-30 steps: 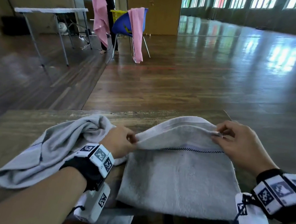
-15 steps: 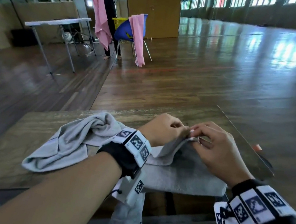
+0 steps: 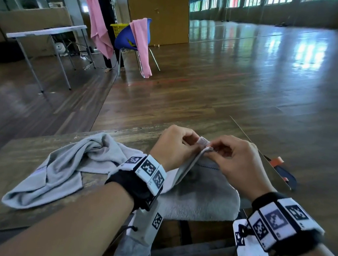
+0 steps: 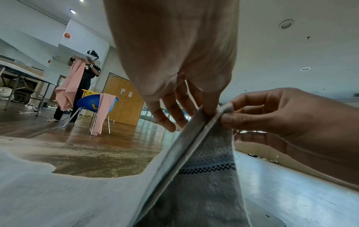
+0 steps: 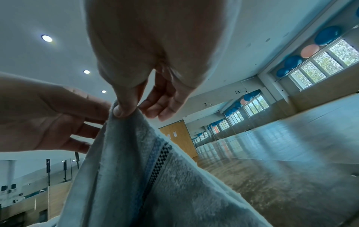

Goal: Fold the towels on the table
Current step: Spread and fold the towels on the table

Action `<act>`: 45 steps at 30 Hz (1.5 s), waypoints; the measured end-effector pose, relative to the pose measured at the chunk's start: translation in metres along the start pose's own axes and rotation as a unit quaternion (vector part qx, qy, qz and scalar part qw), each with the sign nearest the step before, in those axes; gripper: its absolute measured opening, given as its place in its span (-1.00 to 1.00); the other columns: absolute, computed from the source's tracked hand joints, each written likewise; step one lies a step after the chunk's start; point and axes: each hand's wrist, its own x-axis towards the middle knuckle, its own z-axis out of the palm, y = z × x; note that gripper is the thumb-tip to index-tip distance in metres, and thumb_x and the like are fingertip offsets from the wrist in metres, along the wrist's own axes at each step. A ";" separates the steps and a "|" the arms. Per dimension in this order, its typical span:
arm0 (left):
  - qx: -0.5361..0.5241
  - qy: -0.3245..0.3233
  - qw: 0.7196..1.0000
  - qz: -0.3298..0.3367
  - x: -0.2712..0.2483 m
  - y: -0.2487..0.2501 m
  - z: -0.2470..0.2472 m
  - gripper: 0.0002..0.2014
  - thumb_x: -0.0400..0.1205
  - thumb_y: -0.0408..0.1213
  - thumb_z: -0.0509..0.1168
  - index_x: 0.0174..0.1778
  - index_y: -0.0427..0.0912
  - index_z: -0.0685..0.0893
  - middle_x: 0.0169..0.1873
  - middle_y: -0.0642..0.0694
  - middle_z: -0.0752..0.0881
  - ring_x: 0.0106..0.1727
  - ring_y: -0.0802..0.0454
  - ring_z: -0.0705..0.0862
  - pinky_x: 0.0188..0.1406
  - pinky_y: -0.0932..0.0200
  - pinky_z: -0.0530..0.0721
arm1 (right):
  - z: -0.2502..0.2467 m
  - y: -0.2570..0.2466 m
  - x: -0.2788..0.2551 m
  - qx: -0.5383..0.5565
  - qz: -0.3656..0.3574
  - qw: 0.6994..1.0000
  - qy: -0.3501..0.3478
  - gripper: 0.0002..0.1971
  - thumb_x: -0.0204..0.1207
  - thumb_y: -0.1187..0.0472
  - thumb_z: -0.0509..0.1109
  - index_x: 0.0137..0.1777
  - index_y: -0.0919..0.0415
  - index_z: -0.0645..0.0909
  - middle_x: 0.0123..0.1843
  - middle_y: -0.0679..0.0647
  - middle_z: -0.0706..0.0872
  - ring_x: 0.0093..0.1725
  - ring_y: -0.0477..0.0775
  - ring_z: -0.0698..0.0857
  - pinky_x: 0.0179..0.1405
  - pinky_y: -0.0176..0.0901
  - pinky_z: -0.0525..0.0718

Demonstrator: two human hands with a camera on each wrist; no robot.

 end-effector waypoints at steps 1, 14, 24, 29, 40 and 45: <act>0.005 0.003 1.000 0.005 -0.001 0.001 0.001 -0.82 0.59 -0.12 0.47 -0.09 -0.15 0.87 -0.27 -0.08 0.85 -0.30 0.17 0.70 -0.15 0.08 0.72 | 0.001 0.000 0.001 -0.001 0.002 1.000 0.010 -0.87 0.42 0.15 0.68 -0.22 0.00 0.76 -0.27 -0.15 0.76 -0.25 -0.14 0.71 -0.24 -0.44 0.57; 0.135 0.196 0.971 -0.011 0.021 -0.016 -0.017 -0.90 0.58 -0.21 0.45 -0.13 -0.17 0.79 -0.24 -0.04 0.81 -0.18 0.02 0.75 -0.09 0.08 0.73 | 0.014 -0.004 0.007 0.021 0.017 0.999 -0.031 -0.90 0.51 0.26 0.57 -0.15 0.03 0.75 -0.30 -0.14 0.80 -0.23 -0.18 0.76 -0.18 -0.43 0.66; 0.084 0.049 0.994 0.053 0.011 -0.018 -0.001 -0.87 0.62 -0.19 0.43 -0.09 -0.15 0.86 -0.24 -0.03 0.84 -0.20 0.09 0.76 -0.12 0.23 0.69 | 0.021 0.003 0.015 0.008 0.035 0.999 0.025 -0.84 0.49 0.25 0.60 -0.22 0.06 0.68 -0.37 -0.11 0.75 -0.35 -0.18 0.69 -0.32 -0.53 0.55; 0.098 0.025 0.992 0.075 0.012 -0.017 -0.005 -0.86 0.63 -0.27 0.41 -0.01 -0.18 0.87 -0.15 -0.11 0.86 -0.12 0.04 0.76 -0.07 0.34 0.61 | 0.026 0.007 0.017 -0.003 0.038 0.999 0.021 -0.85 0.48 0.23 0.60 -0.24 0.04 0.70 -0.39 -0.13 0.73 -0.35 -0.19 0.68 -0.32 -0.50 0.56; 0.084 -0.018 0.994 0.071 0.020 -0.018 -0.008 -0.83 0.66 -0.22 0.39 0.06 -0.15 0.86 -0.13 -0.06 0.83 -0.19 0.13 0.74 -0.16 0.27 0.71 | 0.027 0.017 0.028 -0.026 0.029 0.999 0.022 -0.75 0.41 0.18 0.65 -0.38 -0.02 0.64 -0.41 -0.25 0.72 -0.37 -0.18 0.70 -0.35 -0.49 0.49; 0.073 -0.026 0.995 0.058 0.020 -0.022 -0.011 -0.84 0.62 -0.17 0.45 -0.02 -0.15 0.88 -0.23 -0.04 0.84 -0.24 0.17 0.74 -0.23 0.32 0.68 | 0.024 0.013 0.031 -0.035 0.046 0.998 0.019 -0.80 0.32 0.10 0.73 -0.35 -0.05 0.73 -0.42 -0.21 0.76 -0.39 -0.16 0.73 -0.30 -0.17 0.71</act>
